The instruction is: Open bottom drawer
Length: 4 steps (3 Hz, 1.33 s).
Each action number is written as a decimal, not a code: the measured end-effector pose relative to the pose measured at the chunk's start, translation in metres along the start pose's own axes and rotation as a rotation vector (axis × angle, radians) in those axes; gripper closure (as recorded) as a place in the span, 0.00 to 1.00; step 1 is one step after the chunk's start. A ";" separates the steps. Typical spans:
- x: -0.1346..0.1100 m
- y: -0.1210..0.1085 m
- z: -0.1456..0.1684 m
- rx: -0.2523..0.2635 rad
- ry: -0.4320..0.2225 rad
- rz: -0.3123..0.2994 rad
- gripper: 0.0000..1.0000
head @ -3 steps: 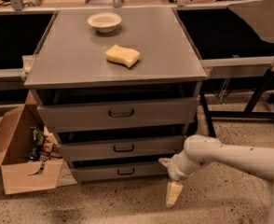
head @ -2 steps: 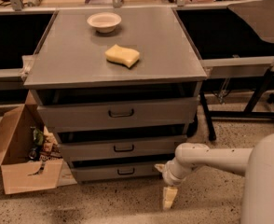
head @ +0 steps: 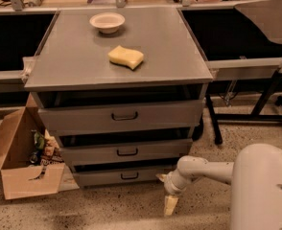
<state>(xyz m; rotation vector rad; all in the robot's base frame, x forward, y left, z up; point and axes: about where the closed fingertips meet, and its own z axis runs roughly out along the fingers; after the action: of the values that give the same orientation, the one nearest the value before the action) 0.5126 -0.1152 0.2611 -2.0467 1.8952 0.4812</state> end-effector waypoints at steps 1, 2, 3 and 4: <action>0.003 -0.007 0.003 0.018 -0.004 -0.009 0.00; 0.025 -0.038 0.015 0.086 0.022 -0.051 0.00; 0.043 -0.067 0.022 0.125 0.037 -0.059 0.00; 0.053 -0.091 0.034 0.147 0.048 -0.049 0.00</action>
Offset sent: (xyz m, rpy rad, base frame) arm 0.0742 -0.0263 -0.0323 -0.0313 -0.1970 0.0045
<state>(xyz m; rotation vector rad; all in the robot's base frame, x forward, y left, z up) 0.6055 -0.1401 0.2067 -2.0202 1.8442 0.2750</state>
